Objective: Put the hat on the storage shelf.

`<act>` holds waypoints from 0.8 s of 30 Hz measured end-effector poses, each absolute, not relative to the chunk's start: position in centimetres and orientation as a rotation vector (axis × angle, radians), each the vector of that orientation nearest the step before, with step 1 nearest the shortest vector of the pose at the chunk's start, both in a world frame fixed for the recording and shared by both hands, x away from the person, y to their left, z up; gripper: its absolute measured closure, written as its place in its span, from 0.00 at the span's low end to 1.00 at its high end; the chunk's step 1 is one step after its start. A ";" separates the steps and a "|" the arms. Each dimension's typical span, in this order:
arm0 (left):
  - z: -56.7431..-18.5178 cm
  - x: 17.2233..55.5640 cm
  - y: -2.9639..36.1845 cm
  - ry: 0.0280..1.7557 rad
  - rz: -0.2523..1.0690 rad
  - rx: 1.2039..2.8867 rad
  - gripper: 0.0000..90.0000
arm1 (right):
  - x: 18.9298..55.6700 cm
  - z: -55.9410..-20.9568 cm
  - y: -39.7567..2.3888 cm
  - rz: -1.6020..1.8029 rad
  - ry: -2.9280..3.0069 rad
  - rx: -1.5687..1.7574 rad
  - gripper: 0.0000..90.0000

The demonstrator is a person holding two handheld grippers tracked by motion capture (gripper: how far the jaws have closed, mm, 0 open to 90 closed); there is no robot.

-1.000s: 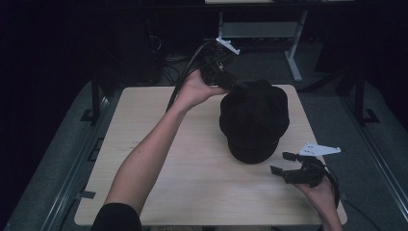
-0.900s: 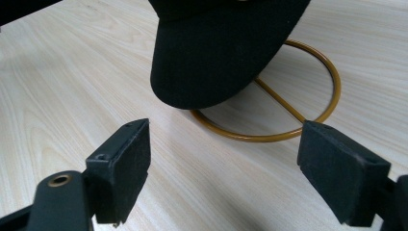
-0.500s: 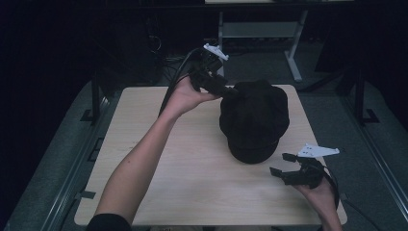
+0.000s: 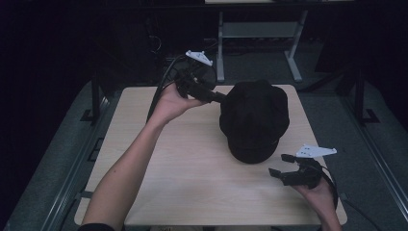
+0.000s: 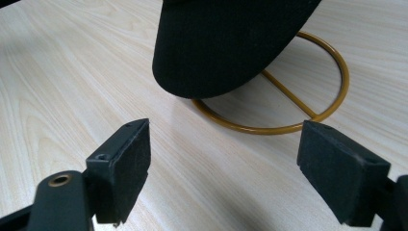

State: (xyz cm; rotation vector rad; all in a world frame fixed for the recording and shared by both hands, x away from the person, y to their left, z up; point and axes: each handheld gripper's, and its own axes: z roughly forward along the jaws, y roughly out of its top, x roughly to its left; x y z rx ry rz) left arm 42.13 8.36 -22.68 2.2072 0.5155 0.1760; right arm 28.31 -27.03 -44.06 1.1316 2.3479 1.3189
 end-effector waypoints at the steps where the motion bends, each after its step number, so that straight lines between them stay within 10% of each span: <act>1: -22.8 42.0 8.5 0.519 0.174 2.208 0.41 | 28.3 -44.1 -27.0 1.317 2.350 1.133 0.21; 24: -25.9 39.0 11.8 0.559 0.166 2.189 0.40 | 28.2 -44.4 -27.3 1.319 2.351 1.149 0.21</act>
